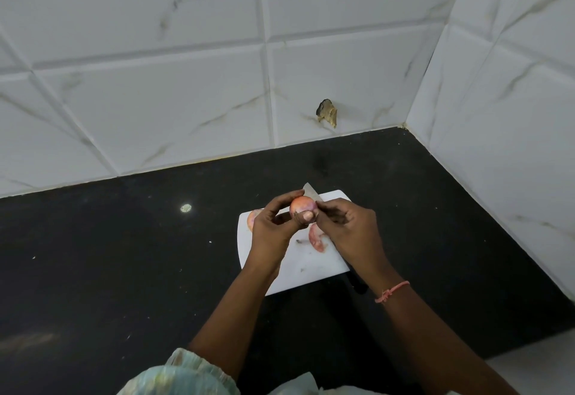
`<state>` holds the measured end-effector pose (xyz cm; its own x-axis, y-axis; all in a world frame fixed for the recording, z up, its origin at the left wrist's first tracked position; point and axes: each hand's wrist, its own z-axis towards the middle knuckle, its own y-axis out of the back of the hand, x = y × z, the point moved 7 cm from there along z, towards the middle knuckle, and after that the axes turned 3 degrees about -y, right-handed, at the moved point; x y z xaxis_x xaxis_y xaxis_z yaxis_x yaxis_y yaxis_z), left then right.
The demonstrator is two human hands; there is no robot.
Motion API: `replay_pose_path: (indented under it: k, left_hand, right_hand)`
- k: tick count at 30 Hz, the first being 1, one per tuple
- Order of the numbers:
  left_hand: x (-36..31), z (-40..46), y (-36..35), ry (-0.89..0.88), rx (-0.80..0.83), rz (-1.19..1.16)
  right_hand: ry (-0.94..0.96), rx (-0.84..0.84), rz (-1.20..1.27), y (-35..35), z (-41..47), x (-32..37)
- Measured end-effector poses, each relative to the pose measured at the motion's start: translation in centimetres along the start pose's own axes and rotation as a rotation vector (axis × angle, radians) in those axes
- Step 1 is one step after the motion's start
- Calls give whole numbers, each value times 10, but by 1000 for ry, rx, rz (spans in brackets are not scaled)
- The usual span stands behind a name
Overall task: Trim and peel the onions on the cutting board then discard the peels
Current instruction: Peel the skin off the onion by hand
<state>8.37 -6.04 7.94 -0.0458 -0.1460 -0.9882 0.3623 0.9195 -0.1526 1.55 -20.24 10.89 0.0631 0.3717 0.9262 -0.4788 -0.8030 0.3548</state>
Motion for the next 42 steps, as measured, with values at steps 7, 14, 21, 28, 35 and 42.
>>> replay_pose_path:
  k: [7, 14, 21, 28, 35, 42]
  left_hand:
    - [1, -1, 0, 9, 8, -1]
    - [0, 1, 4, -12, -14, 57]
    - [1, 1, 4, 2, -7, 34]
    - [-2, 0, 4, 2, 2, -19]
    - [1, -1, 4, 16, -24, -13]
    - [0, 0, 3, 31, 4, -58]
  right_hand:
    - [42, -46, -27, 3, 1, 0]
    - [-5, -25, -22, 1, 3, -2]
    - [17, -52, -54, 3, 3, 0]
    - [-18, 10, -7, 1, 3, 1]
    - [168, -37, -192, -1, -2, 17]
    - [244, -56, -250, 2, 1, 27]
